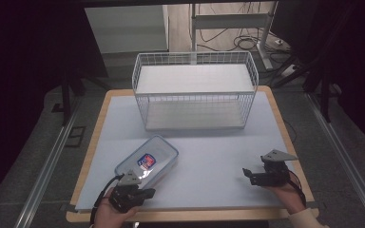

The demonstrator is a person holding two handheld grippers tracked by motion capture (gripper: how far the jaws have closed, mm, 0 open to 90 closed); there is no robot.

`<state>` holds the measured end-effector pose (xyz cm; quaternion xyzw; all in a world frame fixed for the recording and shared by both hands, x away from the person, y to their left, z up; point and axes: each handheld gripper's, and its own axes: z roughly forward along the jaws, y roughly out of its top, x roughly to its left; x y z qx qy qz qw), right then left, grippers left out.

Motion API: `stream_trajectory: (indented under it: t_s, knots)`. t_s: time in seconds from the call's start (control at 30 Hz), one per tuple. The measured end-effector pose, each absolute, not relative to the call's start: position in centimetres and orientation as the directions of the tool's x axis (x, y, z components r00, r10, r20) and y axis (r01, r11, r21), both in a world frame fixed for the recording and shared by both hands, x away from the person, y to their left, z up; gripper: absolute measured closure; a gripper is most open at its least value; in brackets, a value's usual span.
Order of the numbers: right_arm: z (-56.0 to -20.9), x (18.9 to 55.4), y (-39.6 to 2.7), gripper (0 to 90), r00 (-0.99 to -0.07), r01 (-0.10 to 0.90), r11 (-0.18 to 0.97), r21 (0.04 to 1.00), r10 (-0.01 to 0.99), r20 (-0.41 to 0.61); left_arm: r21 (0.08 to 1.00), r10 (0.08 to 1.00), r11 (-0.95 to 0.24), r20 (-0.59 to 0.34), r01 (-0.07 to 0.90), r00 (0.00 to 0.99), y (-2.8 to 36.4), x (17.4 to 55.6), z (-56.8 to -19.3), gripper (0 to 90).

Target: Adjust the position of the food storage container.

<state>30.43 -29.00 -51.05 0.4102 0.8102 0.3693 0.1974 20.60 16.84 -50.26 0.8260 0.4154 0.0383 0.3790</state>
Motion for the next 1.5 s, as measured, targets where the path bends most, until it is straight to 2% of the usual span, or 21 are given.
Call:
stream_trajectory:
  t_s: [0.5, 1.5]
  knots:
    - [-51.1, 30.5, -29.1, 11.6, -0.584, 0.522, 0.392, 0.757, 0.811, -0.017, 0.634, 0.788, -0.296, -0.261, 0.714, 0.558, 20.8, 22.0, -50.9, 90.0]
    - [-51.2, 30.6, -29.0, 11.6, -0.585, 0.525, 0.396, 0.753, 0.811, -0.019, 0.640, 0.838, -0.185, -0.294, 0.746, 0.460, 24.1, 24.0, -51.6, 90.0]
